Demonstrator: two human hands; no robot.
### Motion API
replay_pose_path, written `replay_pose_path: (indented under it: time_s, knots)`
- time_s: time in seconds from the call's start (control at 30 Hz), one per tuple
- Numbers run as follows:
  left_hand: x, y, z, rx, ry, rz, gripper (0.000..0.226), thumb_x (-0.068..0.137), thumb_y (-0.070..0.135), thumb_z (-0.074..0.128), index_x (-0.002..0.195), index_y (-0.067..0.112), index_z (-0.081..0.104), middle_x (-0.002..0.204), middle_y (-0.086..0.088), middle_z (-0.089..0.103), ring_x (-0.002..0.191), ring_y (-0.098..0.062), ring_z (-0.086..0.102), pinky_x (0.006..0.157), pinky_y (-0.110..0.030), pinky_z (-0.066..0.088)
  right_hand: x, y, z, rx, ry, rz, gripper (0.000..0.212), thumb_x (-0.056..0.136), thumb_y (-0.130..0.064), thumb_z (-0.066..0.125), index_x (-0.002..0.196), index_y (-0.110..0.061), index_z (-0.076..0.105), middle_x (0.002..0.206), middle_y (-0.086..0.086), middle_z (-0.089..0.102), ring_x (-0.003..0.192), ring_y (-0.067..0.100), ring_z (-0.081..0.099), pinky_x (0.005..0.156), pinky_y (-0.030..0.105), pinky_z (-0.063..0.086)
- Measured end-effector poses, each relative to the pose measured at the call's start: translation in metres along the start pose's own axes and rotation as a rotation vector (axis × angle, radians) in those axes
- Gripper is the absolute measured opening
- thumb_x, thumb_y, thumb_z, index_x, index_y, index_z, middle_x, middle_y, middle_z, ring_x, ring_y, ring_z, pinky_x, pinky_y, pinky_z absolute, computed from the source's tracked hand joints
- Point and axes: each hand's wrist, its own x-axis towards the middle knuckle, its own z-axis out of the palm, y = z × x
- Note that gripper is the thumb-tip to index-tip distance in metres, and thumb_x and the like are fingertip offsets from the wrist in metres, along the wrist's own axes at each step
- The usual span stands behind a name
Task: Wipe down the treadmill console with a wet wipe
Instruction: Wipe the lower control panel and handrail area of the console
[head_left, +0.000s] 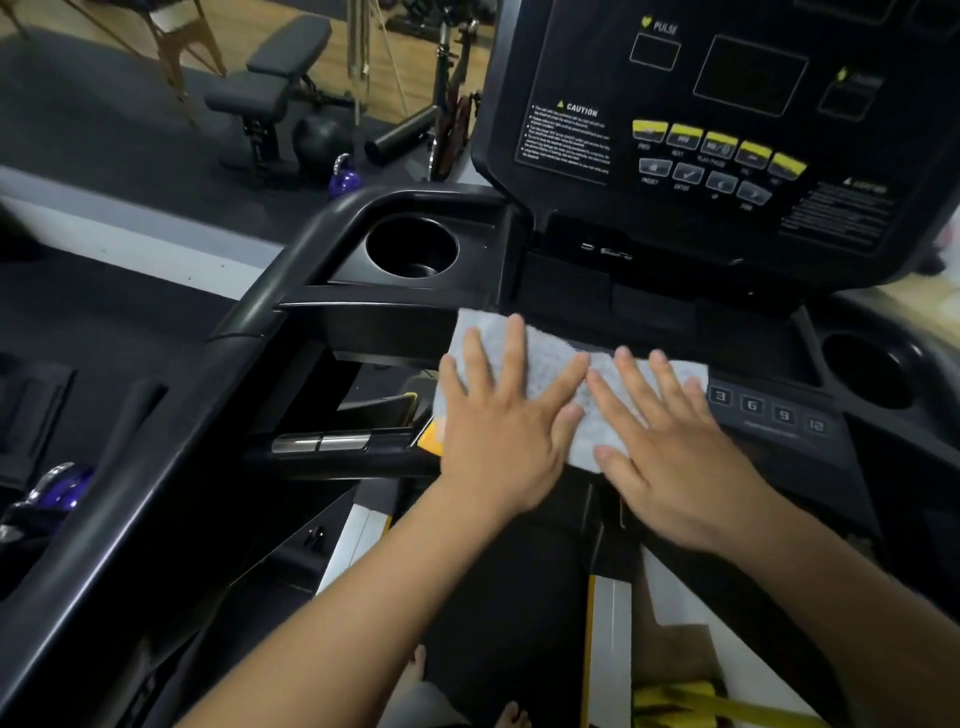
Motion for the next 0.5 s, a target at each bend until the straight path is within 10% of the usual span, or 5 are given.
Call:
replay_pose_path:
  time_s: [0.13, 0.3, 0.5]
  knots:
    - [0.034, -0.002, -0.006, -0.022, -0.097, -0.016, 0.053, 0.102, 0.057, 0.015, 0.154, 0.049, 0.007, 0.166, -0.011, -0.006, 0.147, -0.047, 0.003, 0.112, -0.060, 0.021, 0.033, -0.017, -0.008, 0.030, -0.004, 0.098, 0.072, 0.097, -0.050, 0.016, 0.151, -0.021, -0.022, 0.159, 0.003, -0.031, 0.145, 0.031, -0.030, 0.116, 0.060, -0.011]
    - [0.016, -0.026, -0.017, -0.126, -0.147, -0.116, 0.053, 0.103, 0.051, 0.021, 0.154, 0.050, 0.004, 0.165, -0.014, -0.008, 0.134, -0.040, 0.040, 0.092, -0.045, 0.047, 0.045, -0.053, -0.011, 0.043, 0.051, 0.016, 0.071, 0.094, -0.043, 0.011, 0.153, -0.014, -0.018, 0.160, 0.008, -0.026, 0.145, 0.032, -0.028, 0.117, 0.060, -0.009]
    - [-0.018, -0.024, -0.005, -0.054, 0.068, -0.126, 0.050, 0.100, 0.048, 0.026, 0.148, 0.043, 0.039, 0.149, -0.028, 0.039, 0.092, -0.043, 0.060, 0.073, -0.044, 0.049, 0.016, -0.059, 0.005, -0.019, 0.066, -0.088, 0.075, 0.091, -0.049, 0.003, 0.154, -0.010, -0.012, 0.161, 0.010, -0.023, 0.146, 0.032, -0.027, 0.120, 0.054, -0.006]
